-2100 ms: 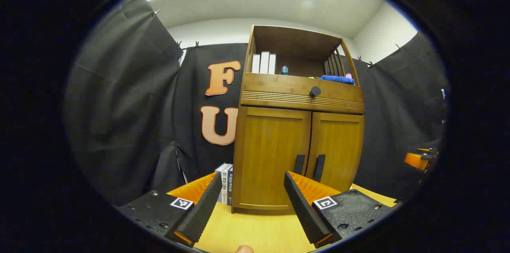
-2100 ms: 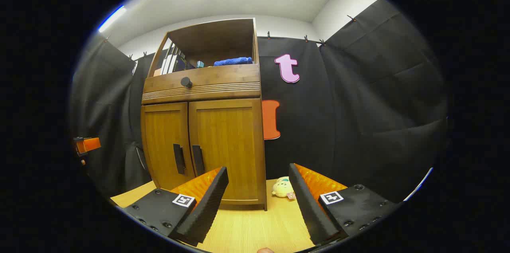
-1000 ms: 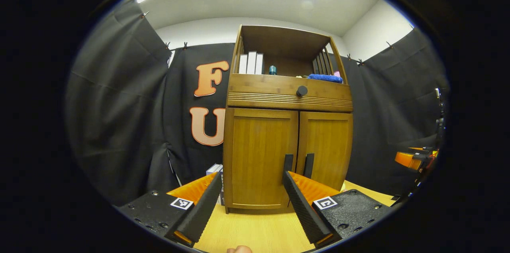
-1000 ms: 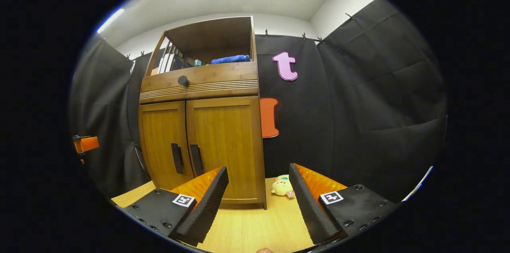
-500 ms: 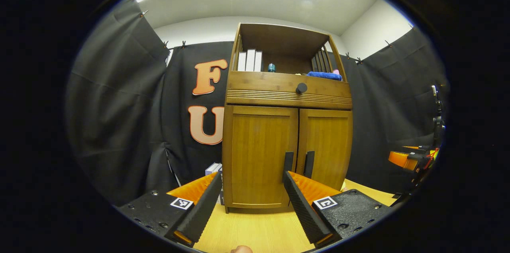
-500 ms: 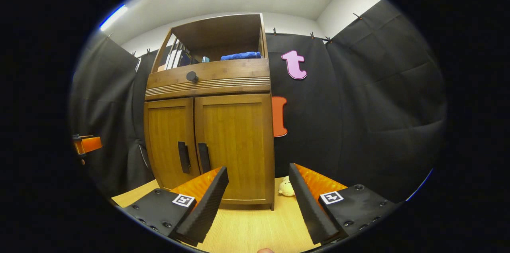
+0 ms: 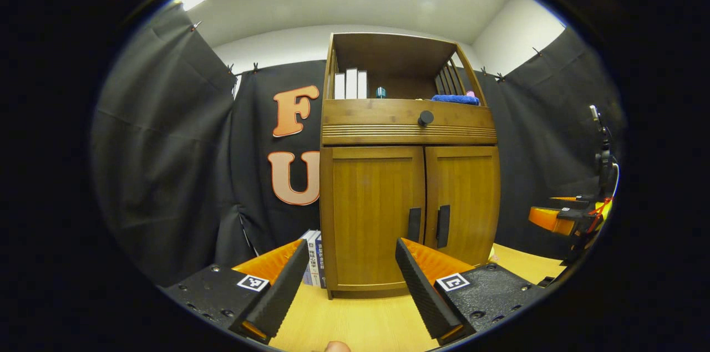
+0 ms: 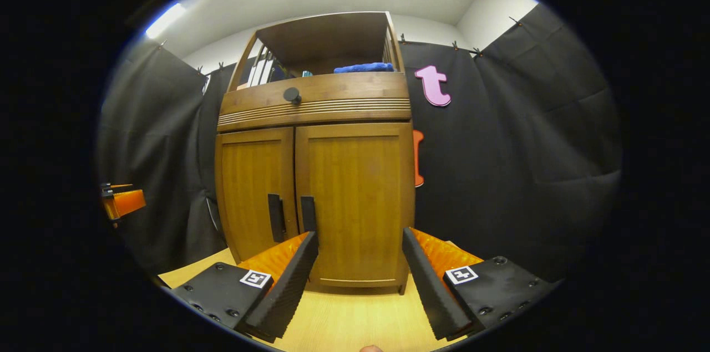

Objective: Open the right door of the double-door shoe cabinet with the right hand, and open the left door with the left hand.

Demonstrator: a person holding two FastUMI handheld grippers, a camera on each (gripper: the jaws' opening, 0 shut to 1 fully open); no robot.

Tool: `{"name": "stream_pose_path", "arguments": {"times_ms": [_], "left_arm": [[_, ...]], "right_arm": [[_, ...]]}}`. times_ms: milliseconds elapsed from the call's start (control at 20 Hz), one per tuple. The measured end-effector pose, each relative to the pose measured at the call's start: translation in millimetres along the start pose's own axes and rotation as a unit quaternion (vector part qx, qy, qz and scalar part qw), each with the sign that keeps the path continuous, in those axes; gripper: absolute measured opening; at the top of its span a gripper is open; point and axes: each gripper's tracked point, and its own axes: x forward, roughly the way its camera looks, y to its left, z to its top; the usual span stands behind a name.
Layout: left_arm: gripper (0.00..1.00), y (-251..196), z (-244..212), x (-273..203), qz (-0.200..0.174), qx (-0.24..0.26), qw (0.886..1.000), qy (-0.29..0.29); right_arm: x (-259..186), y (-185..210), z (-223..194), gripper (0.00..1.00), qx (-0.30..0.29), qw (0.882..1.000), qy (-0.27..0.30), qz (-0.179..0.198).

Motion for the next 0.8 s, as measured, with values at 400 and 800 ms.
{"name": "stream_pose_path", "arguments": {"times_ms": [400,800], "left_arm": [[0.97,6.7,-13.6,5.5,-0.003,-0.001,1.0,0.014],[0.95,29.3,-22.7,16.7,0.016,-0.011,1.0,0.013]], "right_arm": [[54.4,44.0,-13.7,1.0,-0.021,1.0,0.008,0.018],[110.1,72.2,-19.6,0.99,0.006,0.999,0.014,0.032]]}}
